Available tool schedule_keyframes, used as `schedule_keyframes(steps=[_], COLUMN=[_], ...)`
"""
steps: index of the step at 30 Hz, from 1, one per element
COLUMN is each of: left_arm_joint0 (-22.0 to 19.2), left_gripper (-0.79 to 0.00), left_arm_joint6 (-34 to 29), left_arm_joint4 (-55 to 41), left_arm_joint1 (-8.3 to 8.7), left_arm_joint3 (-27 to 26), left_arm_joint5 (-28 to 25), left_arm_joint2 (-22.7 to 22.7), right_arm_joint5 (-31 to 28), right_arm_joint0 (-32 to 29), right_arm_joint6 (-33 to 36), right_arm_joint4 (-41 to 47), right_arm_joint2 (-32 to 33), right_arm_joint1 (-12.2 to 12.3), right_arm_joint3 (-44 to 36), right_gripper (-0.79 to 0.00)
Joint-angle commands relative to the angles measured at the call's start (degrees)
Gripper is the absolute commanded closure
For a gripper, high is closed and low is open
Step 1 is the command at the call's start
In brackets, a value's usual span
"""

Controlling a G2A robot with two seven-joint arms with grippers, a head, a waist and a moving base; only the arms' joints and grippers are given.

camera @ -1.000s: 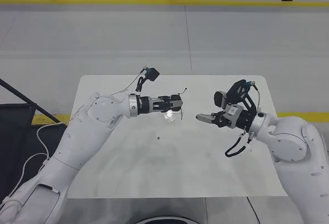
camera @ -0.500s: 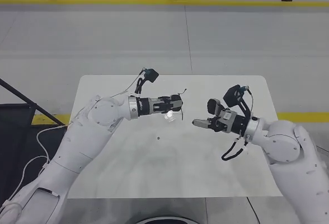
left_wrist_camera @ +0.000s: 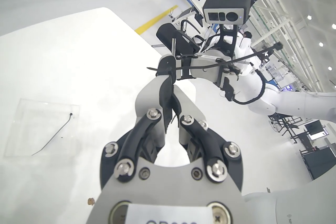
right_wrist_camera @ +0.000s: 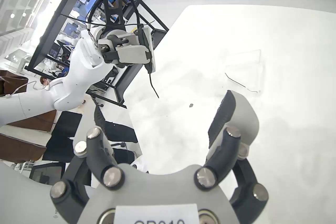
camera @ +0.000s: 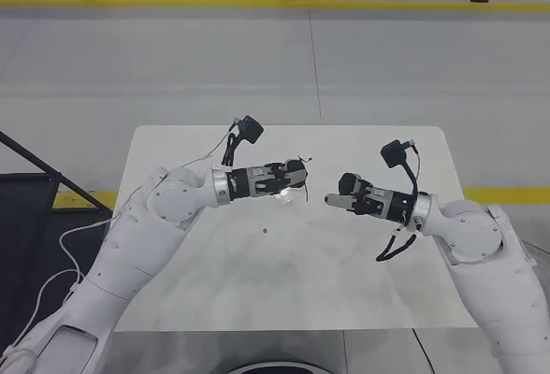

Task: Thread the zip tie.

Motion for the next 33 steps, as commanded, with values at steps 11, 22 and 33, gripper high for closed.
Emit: schedule_keyframes(steps=[11, 22, 33], left_arm_joint0=[0.0, -0.5, -0.2], left_gripper=[0.0, 0.0, 0.0], left_arm_joint6=[0.6, 0.0, -0.3], left_arm_joint4=[0.4, 0.1, 0.0], left_arm_joint1=[-0.36, -0.66, -0.76], left_arm_joint3=[0.1, 0.8, 1.0], left_arm_joint5=[-0.5, -0.7, -1.0], left_arm_joint2=[0.3, 0.6, 0.4], right_arm_joint5=[0.2, 0.5, -0.1], right_arm_joint0=[-0.5, 0.7, 1.2], right_arm_joint6=[0.0, -3.0, -3.0], right_arm_joint4=[3.0, 1.1, 1.3], right_arm_joint2=[-3.1, -5.1, -6.1], right_arm_joint1=[-0.4, -0.9, -1.1], right_arm_joint3=[0.1, 1.3, 1.5], right_gripper=[-0.517, -0.36, -0.163])
